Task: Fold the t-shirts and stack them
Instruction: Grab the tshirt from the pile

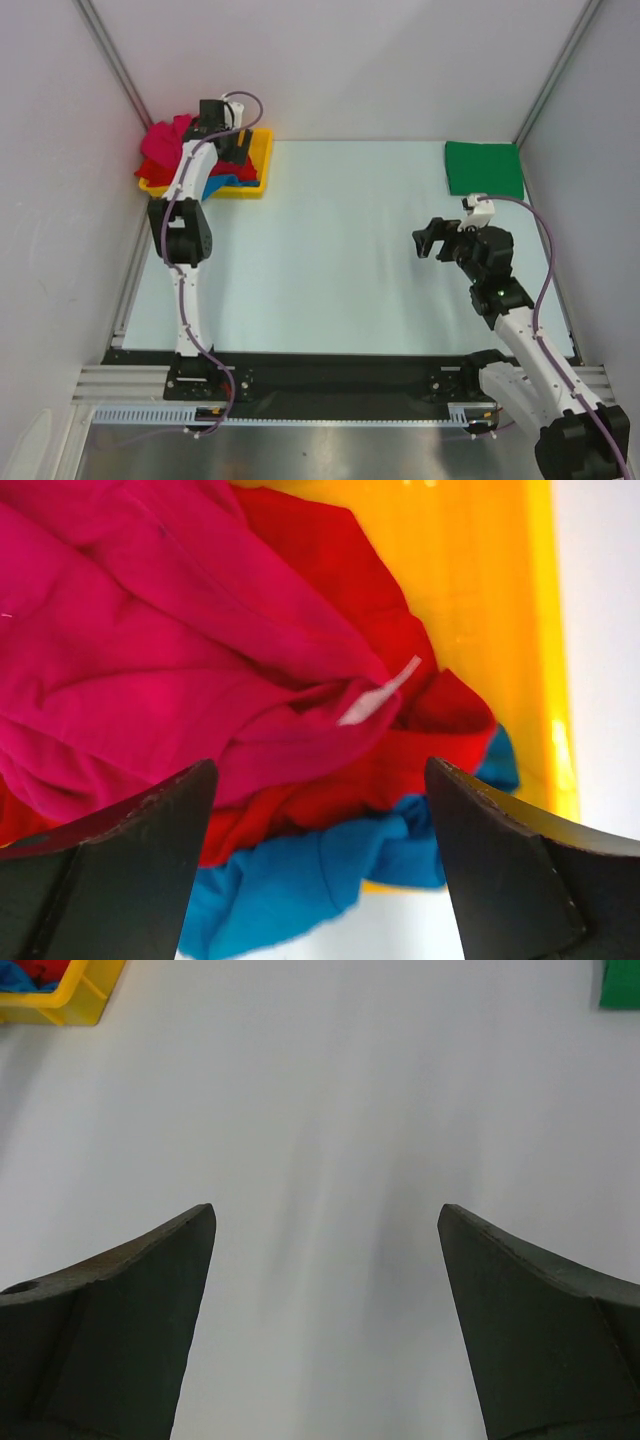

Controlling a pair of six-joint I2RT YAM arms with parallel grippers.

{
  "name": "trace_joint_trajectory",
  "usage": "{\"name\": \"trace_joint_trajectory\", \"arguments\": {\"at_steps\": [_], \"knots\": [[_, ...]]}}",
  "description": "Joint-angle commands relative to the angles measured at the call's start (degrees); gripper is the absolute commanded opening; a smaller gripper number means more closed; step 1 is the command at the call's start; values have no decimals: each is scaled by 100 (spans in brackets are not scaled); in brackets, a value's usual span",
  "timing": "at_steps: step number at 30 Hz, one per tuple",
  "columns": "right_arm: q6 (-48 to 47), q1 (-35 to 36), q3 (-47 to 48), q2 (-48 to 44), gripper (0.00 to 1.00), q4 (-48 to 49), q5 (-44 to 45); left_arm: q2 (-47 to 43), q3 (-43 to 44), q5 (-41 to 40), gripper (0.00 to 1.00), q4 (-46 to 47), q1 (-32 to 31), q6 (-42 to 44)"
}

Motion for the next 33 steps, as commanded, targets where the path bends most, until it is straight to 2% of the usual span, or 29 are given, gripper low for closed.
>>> {"name": "trace_joint_trajectory", "arguments": {"at_steps": [1, 2, 6, 11, 14, 17, 18, 19, 21, 27, 33], "knots": [[-10, 156, 439, 23, 100, -338, 2, 133, 501, -204, 91, 764, 108, -206], [-28, 226, 448, 15, 100, -365, 71, 230, 597, -213, 90, 790, 265, -232], [-89, 332, 527, 15, 100, -488, 212, 565, 668, 48, 69, 695, 477, -400], [-239, 359, 676, 67, 100, -620, 379, 530, 160, 832, 66, 588, 477, -242], [-318, 359, 755, 181, 100, -655, 362, 547, 210, 1149, 61, 580, 486, -206], [-344, 359, 905, 296, 100, -734, 362, 574, 220, 1132, 39, 501, 486, -259], [-388, 367, 940, 313, 100, -717, 362, 574, 220, 1123, 22, 440, 495, -276], [-388, 359, 949, 322, 100, -691, 353, 565, 220, 1149, 14, 404, 486, -277], [-397, 359, 949, 305, 100, -629, 345, 452, 194, 1123, 7, 369, 495, -259], [-397, 376, 1028, 313, 100, -620, 283, -532, 70, 1096, 5, 685, 486, -312], [-388, 481, 1247, 313, 100, -603, 353, -1612, 377, 1281, 3, 607, 407, -277]]}}
